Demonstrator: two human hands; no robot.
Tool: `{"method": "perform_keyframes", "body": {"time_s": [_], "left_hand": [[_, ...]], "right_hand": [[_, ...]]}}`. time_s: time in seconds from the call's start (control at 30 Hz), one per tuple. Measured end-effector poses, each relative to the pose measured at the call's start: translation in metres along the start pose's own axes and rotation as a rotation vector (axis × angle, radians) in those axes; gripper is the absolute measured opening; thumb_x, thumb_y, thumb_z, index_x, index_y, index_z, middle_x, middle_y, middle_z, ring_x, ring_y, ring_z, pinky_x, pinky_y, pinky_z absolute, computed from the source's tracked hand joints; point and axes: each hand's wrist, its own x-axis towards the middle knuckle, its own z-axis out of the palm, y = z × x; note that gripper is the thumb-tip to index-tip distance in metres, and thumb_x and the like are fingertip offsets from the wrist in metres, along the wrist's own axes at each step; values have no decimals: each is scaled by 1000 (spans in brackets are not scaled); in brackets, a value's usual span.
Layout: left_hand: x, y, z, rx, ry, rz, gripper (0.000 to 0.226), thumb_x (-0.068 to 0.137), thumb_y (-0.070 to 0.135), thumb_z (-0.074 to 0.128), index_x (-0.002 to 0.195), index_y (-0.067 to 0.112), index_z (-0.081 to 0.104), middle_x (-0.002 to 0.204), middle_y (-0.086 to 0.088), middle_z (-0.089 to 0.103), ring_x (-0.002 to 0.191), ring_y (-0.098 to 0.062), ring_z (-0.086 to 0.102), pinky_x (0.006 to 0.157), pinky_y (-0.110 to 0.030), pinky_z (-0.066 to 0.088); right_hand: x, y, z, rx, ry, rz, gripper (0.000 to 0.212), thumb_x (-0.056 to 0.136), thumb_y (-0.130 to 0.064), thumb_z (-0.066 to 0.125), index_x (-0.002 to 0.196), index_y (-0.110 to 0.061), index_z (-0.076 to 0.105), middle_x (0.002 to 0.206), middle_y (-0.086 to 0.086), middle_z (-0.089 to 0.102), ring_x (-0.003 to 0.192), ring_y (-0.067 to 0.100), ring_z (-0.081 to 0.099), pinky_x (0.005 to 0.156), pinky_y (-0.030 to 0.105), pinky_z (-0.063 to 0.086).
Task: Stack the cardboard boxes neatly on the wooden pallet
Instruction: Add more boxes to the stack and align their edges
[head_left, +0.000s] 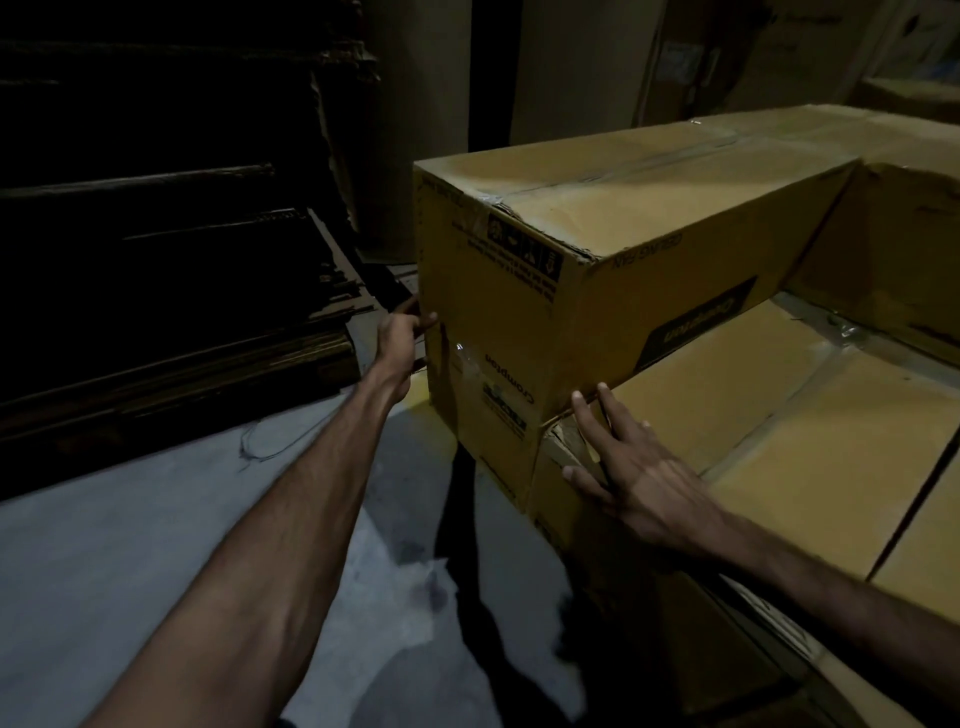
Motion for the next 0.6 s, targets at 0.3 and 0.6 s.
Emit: {"method": "perform_keyframes", "body": {"time_s": [0.3, 0.6], "left_hand": [[-4, -3, 1, 14, 7, 11, 61, 97, 9, 44, 152, 32, 54, 138, 6, 66, 127, -13, 56, 86, -41, 47], [-32, -19, 29, -140, 115, -16, 38, 109, 29, 39, 135, 20, 66, 111, -1, 78, 102, -20, 72, 80, -40, 62]], "right_hand": [[1, 3, 4, 15, 13, -18, 83, 99, -78, 11, 159, -36, -29, 169, 4, -31, 161, 23, -6, 130, 50, 4], [-3, -1, -6, 66, -7, 23, 93, 90, -88, 7, 161, -36, -24, 169, 0, -31, 160, 16, -7, 130, 44, 2]]}}
